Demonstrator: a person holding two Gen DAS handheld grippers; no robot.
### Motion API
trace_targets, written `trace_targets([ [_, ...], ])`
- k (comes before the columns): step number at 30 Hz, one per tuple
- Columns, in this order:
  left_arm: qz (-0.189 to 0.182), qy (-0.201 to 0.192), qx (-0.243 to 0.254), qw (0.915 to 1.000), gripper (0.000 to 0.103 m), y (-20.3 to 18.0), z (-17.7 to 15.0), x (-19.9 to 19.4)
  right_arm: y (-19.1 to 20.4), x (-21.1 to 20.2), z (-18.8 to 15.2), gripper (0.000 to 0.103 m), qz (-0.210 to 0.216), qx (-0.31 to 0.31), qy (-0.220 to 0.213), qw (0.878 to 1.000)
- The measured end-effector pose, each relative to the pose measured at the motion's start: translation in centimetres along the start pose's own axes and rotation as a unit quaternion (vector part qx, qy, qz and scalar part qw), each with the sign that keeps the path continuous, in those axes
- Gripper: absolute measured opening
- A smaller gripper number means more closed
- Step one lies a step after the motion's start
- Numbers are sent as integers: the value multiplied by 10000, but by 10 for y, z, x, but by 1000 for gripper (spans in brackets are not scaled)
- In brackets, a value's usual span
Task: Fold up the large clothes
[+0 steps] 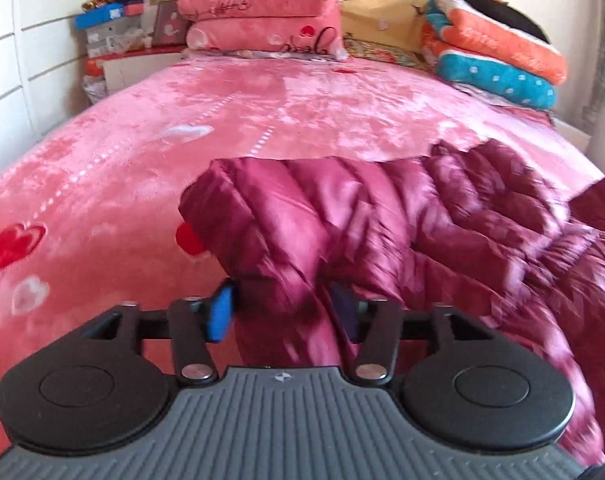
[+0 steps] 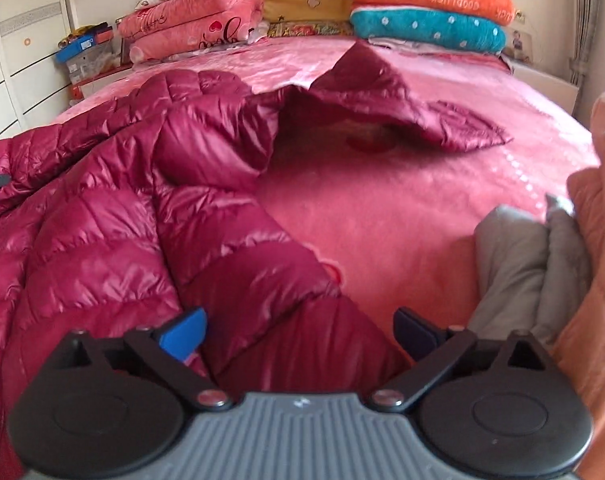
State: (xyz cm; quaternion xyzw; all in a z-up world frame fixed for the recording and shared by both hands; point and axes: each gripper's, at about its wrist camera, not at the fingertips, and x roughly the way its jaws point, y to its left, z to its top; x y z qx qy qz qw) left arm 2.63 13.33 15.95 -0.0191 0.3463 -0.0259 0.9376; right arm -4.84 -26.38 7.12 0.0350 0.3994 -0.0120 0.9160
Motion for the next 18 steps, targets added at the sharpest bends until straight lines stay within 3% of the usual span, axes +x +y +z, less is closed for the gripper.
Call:
trace_targets([
  [4, -234, -35, 261, 9994, 86, -7, -28, -47, 1, -2, -10, 100, 148, 214, 202, 9995],
  [7, -313, -44, 320, 9990, 91, -14, -53, -88, 6, -13, -17, 84, 175, 263, 265, 9991],
  [12, -539, 173, -95, 9984, 95, -7, -107, -150, 14, -39, -39, 39, 189, 621, 304, 9974],
  [15, -607, 341, -480, 9964, 96, -1, -138, -179, 20, -58, -59, 24, 147, 960, 197, 9951],
  [18, -730, 518, -789, 9929, 97, 5, -165, -199, 26, -78, -78, 18, 128, 1268, 78, 9918],
])
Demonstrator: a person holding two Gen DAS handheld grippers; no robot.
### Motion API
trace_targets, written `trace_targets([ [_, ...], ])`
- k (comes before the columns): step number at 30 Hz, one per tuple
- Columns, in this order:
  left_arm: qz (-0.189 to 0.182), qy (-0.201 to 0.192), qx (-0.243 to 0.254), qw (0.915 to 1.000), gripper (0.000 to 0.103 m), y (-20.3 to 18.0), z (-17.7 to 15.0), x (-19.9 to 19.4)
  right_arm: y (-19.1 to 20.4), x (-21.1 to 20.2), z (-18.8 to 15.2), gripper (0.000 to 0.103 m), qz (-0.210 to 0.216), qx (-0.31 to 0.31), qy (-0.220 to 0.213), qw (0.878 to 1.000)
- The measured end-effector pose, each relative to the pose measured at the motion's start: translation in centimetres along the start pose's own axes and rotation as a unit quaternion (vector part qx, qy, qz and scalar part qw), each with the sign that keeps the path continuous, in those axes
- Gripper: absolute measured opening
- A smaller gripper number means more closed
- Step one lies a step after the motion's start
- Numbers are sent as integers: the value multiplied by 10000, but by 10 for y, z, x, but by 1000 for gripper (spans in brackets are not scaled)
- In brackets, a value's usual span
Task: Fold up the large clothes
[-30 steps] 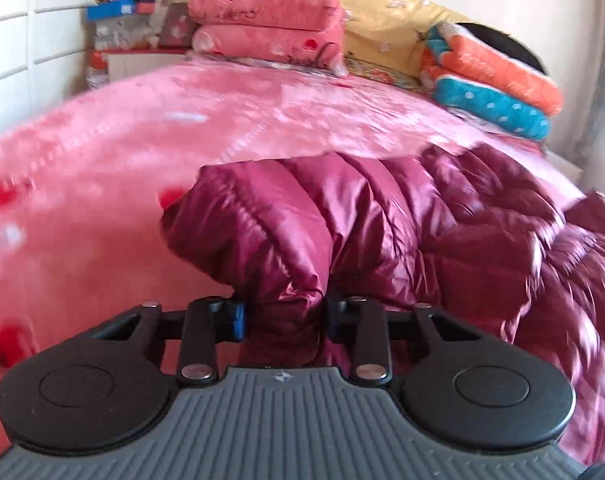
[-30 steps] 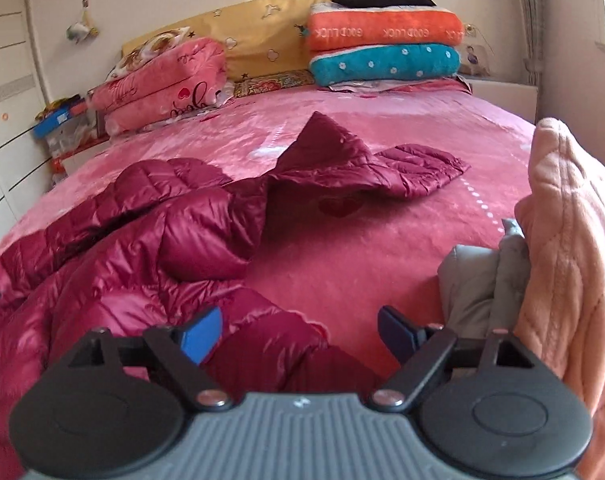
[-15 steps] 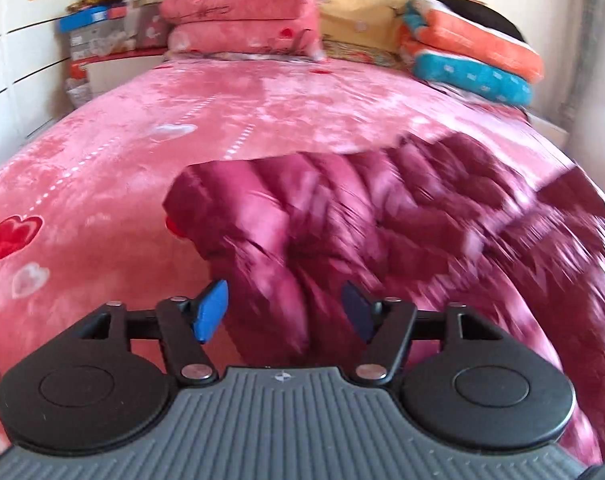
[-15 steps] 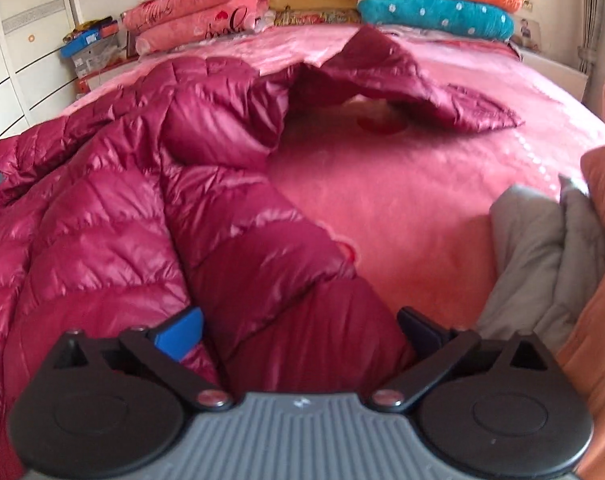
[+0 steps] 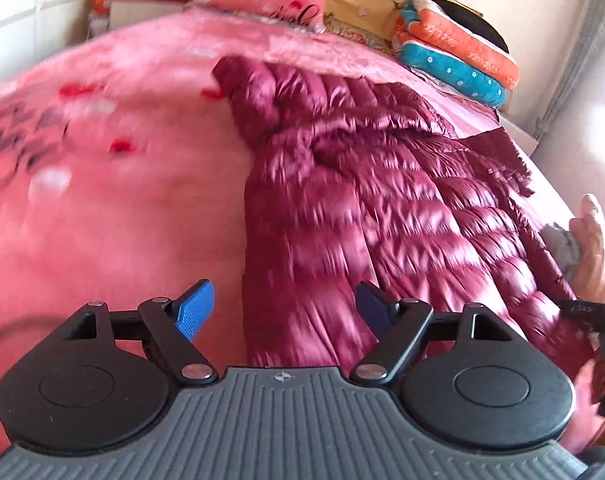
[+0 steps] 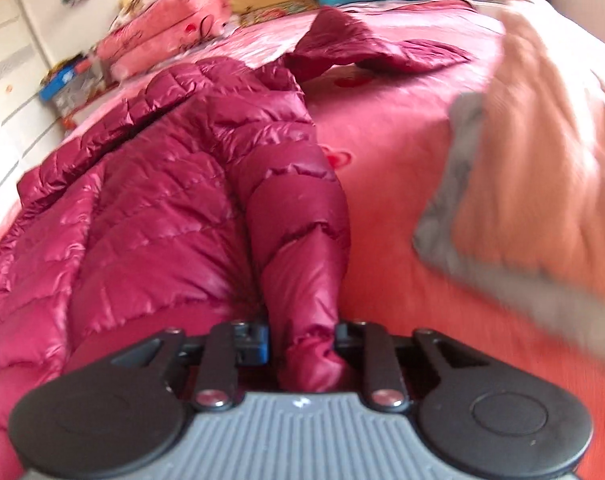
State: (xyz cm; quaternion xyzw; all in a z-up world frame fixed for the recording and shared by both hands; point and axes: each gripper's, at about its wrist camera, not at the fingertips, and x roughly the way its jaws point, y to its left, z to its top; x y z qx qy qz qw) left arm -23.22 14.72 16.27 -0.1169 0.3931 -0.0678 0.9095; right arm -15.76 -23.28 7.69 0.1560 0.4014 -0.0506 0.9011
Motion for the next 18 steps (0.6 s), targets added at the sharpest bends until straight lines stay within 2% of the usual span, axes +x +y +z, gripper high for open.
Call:
trace_targets([
  [3, -95, 165, -86, 9998, 97, 3, -20, -8, 0, -20, -21, 16, 92, 458, -74, 9989],
  [6, -137, 285, -225, 9992, 98, 6, -29, -8, 5, -37, -34, 14, 107, 602, -62, 9981],
  [9, -221, 498, -36, 9985, 99, 1, -40, -3, 8, -53, -45, 13, 167, 745, -38, 9971],
  [11, -114, 396, 195, 9990, 99, -5, -45, -1, 11, -61, -53, 13, 229, 775, 0, 9967],
  [15, -49, 305, 342, 9989, 99, -14, -47, 0, 21, -76, -64, 12, 238, 598, 105, 9979],
  [16, -25, 287, 361, 9989, 98, -13, -47, 0, 25, -79, -64, 12, 242, 565, 162, 9980],
  [17, 39, 273, 387, 9989, 91, -13, -48, 0, 28, -81, -67, 12, 229, 509, 198, 9982],
  [18, 102, 254, 406, 9988, 79, -14, -49, -1, 32, -84, -71, 12, 190, 407, 230, 9987],
])
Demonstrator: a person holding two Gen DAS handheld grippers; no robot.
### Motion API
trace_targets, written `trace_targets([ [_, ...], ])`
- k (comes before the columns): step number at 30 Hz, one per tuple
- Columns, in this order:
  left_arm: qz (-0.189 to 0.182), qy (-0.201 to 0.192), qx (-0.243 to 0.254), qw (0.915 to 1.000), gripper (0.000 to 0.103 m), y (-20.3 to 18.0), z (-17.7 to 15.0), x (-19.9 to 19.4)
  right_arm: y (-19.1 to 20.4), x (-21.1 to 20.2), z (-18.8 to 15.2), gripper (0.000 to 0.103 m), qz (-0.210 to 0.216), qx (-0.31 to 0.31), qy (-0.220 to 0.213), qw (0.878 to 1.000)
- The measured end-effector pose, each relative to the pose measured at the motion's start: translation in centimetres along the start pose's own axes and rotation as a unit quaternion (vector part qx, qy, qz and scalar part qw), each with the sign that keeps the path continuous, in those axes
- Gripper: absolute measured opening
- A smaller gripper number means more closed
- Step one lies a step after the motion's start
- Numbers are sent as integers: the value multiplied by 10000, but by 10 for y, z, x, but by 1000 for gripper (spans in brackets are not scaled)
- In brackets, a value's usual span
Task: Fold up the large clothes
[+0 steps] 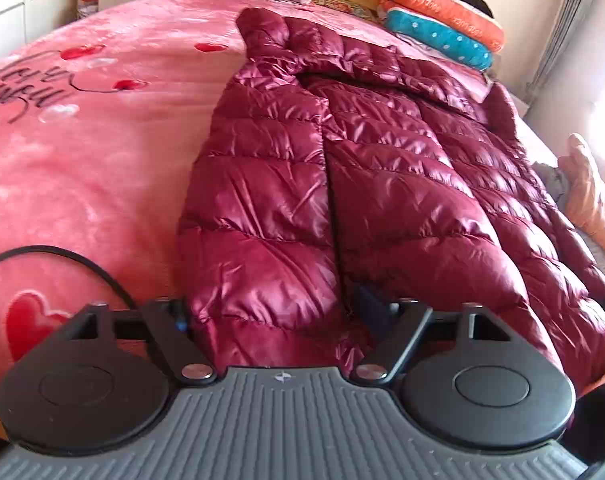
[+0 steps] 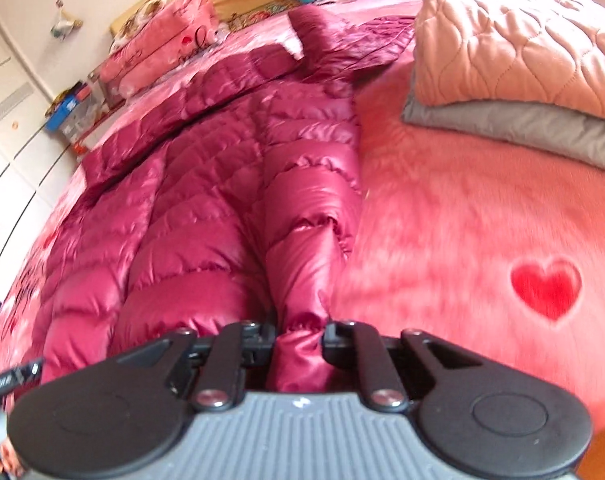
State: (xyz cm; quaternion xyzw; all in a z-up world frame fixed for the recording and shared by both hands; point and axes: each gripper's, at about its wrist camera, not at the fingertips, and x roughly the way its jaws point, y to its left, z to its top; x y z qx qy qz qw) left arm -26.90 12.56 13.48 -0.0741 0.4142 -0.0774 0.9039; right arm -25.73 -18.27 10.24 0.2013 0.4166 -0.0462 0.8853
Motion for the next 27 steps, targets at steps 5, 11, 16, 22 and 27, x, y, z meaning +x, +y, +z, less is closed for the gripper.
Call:
trace_targets([
  [5, 271, -132, -18, 9995, 39, 4, 5, -6, 16, -7, -14, 11, -180, -399, 98, 9990],
  [11, 549, -277, -105, 9981, 30, 7, 9, -11, 35, -3, -16, 11, -283, -827, 241, 9959],
  [16, 583, -223, -319, 9975, 32, 10, 14, -7, 33, 13, -4, 12, -381, -887, 380, 9946],
  [22, 641, -314, -513, 9961, 40, 10, 17, -20, 19, 20, 6, 38, -492, -505, 473, 9964],
  [27, 767, -612, -595, 9934, 52, 14, 22, -46, 8, 6, 1, 59, -404, -115, 147, 9990],
])
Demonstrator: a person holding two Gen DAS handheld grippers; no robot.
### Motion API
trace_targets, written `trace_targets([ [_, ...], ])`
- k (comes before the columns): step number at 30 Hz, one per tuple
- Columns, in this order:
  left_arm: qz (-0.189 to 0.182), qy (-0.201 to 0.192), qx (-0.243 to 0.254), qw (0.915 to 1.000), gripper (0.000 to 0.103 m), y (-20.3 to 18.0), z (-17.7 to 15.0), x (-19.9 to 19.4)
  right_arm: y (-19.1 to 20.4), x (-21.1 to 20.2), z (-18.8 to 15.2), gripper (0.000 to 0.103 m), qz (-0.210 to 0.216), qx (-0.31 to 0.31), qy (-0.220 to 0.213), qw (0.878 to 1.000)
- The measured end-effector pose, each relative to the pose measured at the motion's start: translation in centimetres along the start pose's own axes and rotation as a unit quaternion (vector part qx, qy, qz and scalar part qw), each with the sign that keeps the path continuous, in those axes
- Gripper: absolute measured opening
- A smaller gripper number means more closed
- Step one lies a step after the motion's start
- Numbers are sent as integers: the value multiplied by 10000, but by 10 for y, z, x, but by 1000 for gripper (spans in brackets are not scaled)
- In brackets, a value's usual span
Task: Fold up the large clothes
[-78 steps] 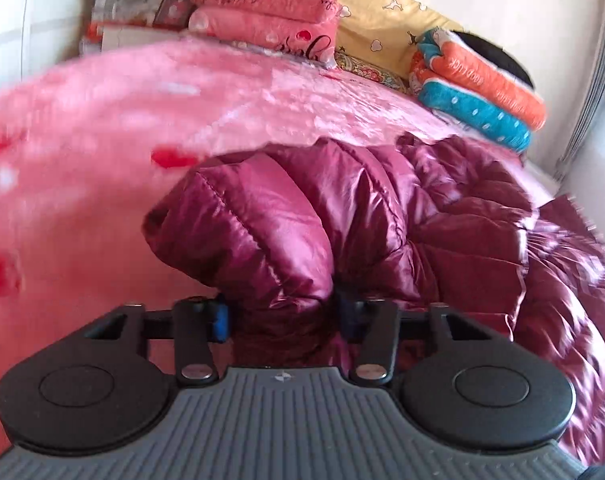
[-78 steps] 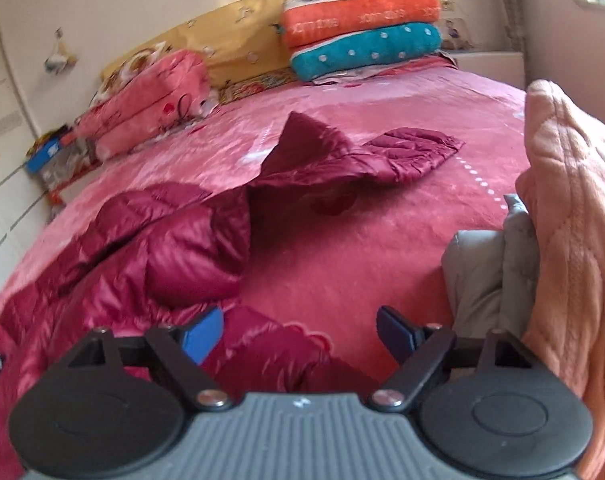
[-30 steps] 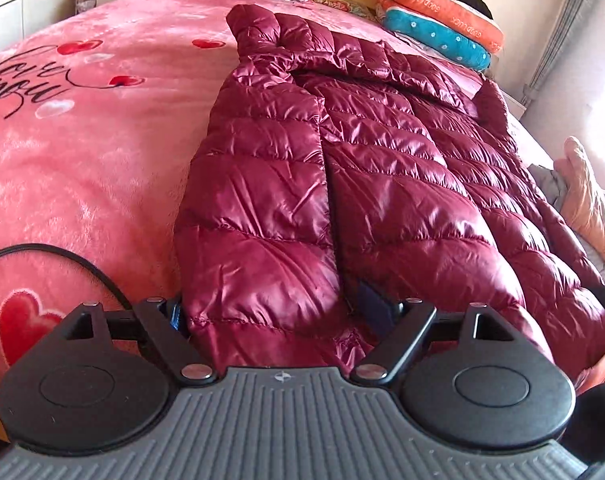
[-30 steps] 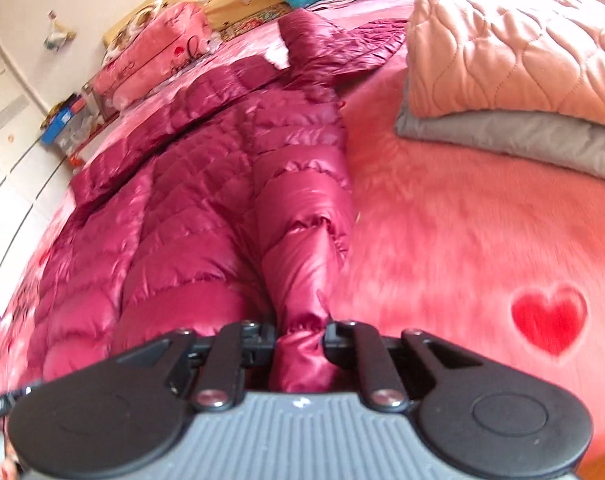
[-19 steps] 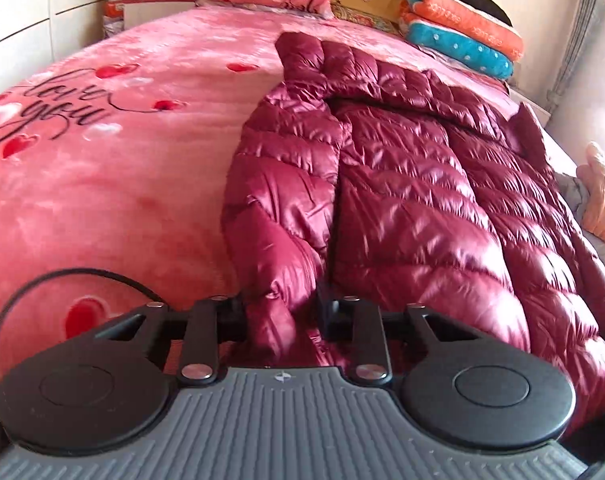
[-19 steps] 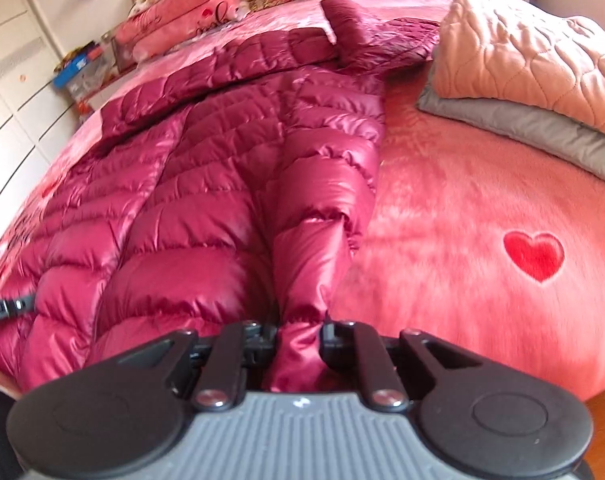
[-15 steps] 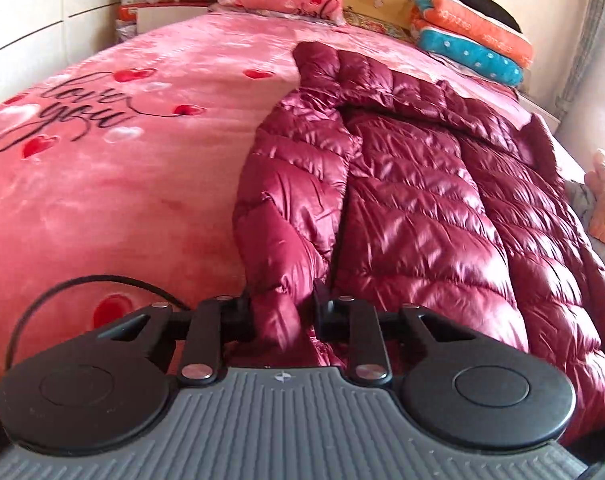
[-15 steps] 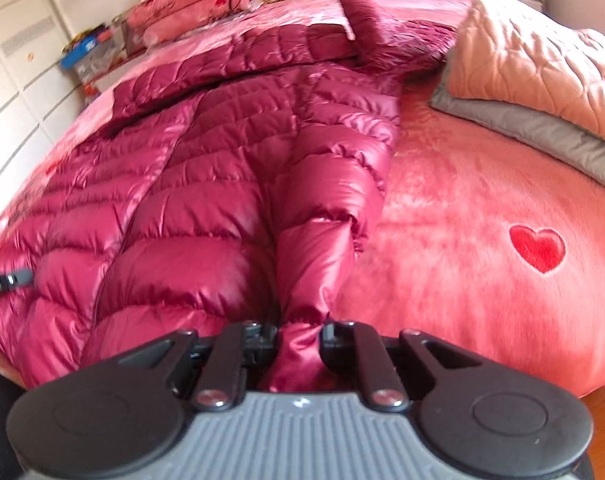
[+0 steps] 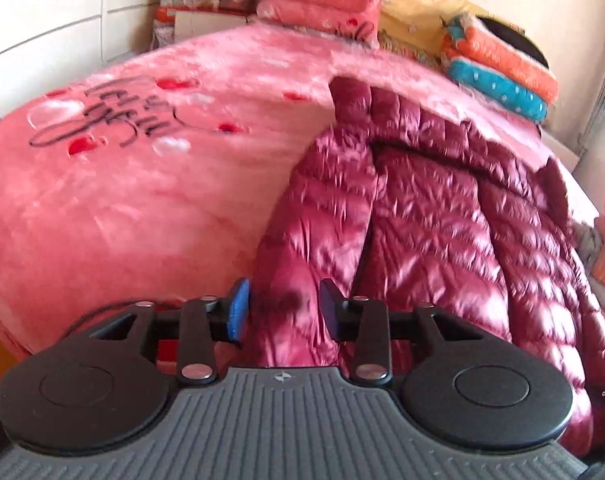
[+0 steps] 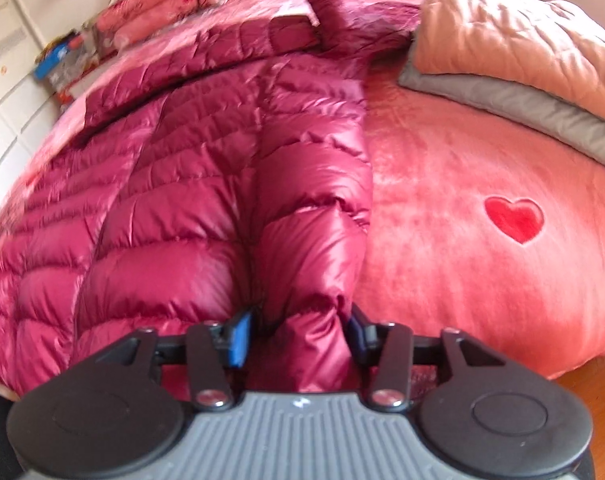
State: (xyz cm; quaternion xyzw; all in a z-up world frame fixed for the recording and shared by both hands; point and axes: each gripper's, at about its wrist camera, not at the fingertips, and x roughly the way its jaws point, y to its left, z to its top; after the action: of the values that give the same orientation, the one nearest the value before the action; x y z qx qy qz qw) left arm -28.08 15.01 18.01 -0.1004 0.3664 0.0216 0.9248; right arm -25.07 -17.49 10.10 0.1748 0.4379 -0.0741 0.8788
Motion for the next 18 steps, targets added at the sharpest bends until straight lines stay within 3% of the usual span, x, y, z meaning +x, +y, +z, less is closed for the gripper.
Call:
trace_targets([
  [3, -102, -322, 143, 9993, 61, -5, 10, -17, -13, -18, -4, 77, 140, 360, -426, 9983],
  [9, -484, -723, 654, 9941, 80, -37, 27, -33, -28, -41, -4, 81, 394, 1027, -1242, 9861],
  [13, -817, -872, 1247, 9850, 83, -85, 35, -28, -31, -42, 2, 86, 457, 1242, -1680, 9769],
  [16, -1034, -871, 1543, 9787, 83, -123, 41, -14, -39, -30, 11, 87, 756, 1559, -1712, 9699],
  [18, -1139, -874, 1699, 9749, 83, -147, 46, -3, -41, -22, 18, 87, 661, 1614, -1738, 9692],
])
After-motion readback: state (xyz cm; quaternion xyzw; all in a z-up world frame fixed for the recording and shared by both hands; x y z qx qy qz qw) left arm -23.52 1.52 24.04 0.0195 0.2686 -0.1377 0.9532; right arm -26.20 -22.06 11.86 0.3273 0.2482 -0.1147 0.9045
